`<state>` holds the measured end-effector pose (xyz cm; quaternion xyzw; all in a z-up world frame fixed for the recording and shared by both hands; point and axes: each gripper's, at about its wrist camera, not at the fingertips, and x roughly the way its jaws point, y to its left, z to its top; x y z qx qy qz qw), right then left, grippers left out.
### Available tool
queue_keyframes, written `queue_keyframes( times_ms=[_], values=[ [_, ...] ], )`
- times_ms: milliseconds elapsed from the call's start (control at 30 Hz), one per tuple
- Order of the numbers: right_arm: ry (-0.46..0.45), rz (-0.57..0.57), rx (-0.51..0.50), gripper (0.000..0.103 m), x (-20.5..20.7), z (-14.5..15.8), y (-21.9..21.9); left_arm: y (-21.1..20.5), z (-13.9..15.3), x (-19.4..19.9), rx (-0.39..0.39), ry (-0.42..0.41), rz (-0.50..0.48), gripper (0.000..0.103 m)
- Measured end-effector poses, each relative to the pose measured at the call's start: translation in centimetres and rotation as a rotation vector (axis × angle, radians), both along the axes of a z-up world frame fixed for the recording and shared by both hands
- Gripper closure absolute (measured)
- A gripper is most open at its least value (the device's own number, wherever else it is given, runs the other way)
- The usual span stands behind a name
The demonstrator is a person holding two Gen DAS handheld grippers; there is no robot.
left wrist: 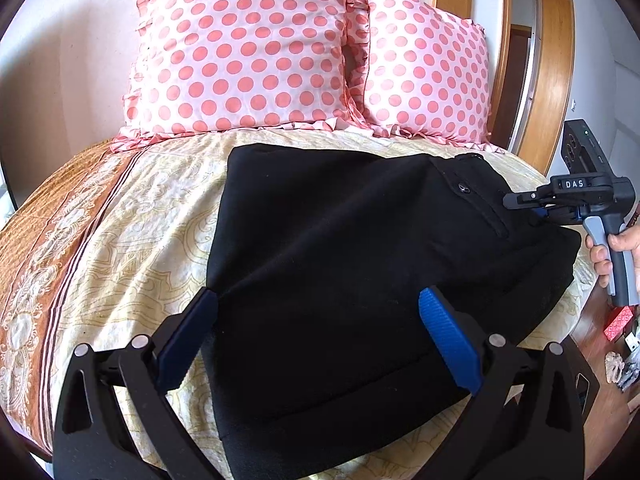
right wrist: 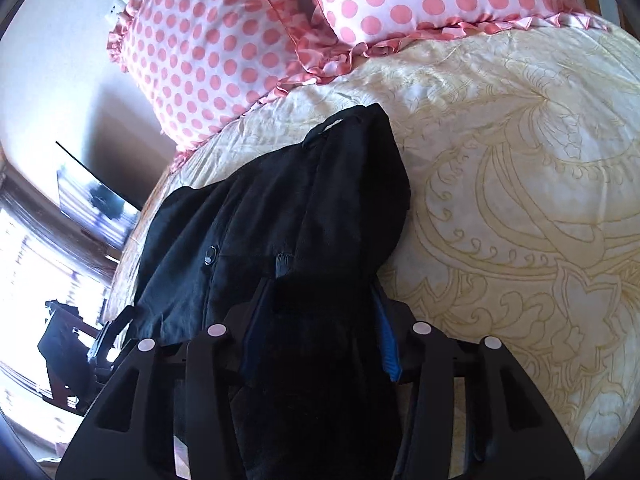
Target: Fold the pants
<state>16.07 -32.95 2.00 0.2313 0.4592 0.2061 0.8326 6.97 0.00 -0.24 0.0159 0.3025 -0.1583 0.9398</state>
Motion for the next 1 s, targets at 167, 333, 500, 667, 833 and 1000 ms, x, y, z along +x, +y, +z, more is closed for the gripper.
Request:
queue_keyframes(
  times_ms=[167, 333, 500, 667, 833, 1000],
  values=[
    [-0.1, 0.029, -0.08, 0.075, -1.2, 2.0, 1.3, 0.3, 0.2, 0.3, -0.024, 0.01, 0.014, 0.002],
    [-0.135, 0.071, -0.215, 0.072, -1.5, 2.9, 3.1, 0.7, 0.4, 0.2, -0.034, 0.007, 0.028, 0.002],
    [-0.063, 0.075, -0.117, 0.057, 0.3, 1.2, 2.2, 0.6, 0.5, 0.2, -0.034, 0.007, 0.027, 0.002],
    [-0.187, 0.112, -0.207, 0.078, -0.9, 3.0, 3.6, 1.1, 0.6, 0.5, -0.047, 0.022, 0.031, 0.002],
    [-0.293, 0.165, -0.29, 0.082, -2.2, 5.3, 5.6, 2.3, 1.3, 1.9, -0.115, 0.065, 0.033, 0.002],
    [-0.292, 0.169, -0.3, 0.083, -2.1, 5.3, 5.9, 4.0, 1.9, 4.0, -0.255, 0.149, 0.006, 0.005]
  ],
)
